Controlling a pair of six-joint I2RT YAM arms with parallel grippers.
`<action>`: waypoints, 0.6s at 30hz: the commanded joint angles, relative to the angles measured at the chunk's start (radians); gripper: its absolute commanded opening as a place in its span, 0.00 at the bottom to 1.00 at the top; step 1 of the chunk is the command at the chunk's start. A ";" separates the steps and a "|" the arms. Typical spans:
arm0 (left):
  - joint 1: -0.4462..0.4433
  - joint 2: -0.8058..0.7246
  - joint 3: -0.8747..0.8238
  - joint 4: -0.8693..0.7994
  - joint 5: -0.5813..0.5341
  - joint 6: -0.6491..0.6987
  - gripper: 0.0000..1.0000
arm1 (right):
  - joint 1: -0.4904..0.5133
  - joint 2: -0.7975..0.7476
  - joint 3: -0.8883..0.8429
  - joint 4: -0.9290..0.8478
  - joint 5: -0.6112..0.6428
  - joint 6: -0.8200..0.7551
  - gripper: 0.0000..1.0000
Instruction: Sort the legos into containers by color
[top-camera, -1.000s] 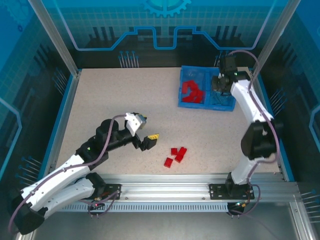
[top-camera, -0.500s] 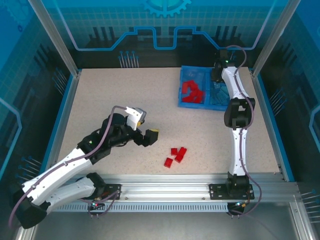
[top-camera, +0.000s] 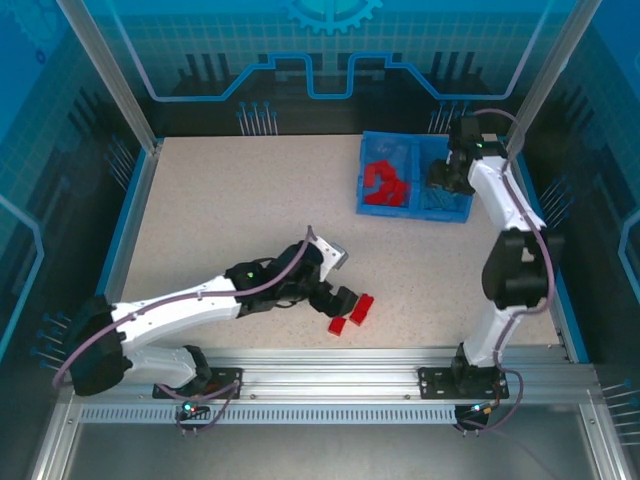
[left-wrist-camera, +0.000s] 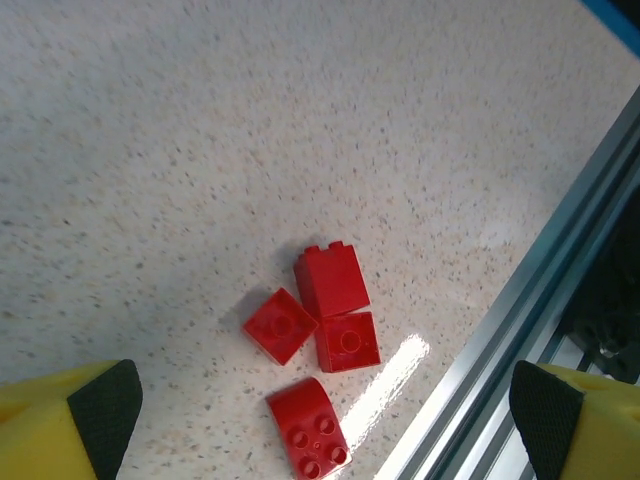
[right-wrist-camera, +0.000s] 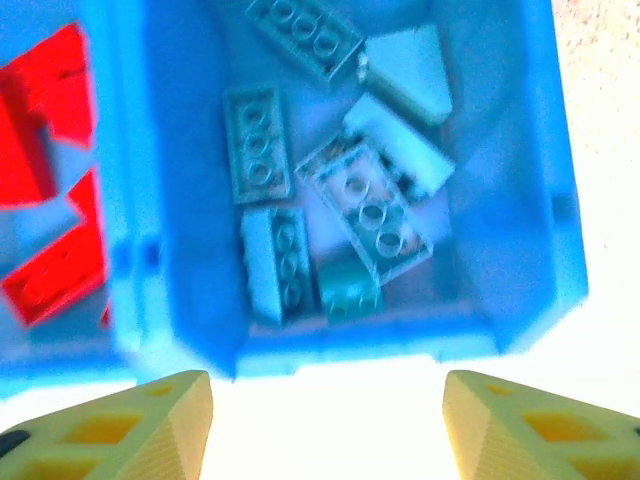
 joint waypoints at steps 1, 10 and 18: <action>-0.044 0.072 0.041 -0.033 -0.042 -0.100 0.99 | 0.060 -0.177 -0.125 -0.010 -0.110 -0.007 0.69; -0.138 0.233 0.045 -0.168 -0.142 -0.256 0.90 | 0.163 -0.516 -0.337 -0.106 -0.347 0.072 0.92; -0.143 0.359 0.109 -0.226 -0.125 -0.261 0.76 | 0.215 -0.594 -0.392 -0.123 -0.377 0.118 0.95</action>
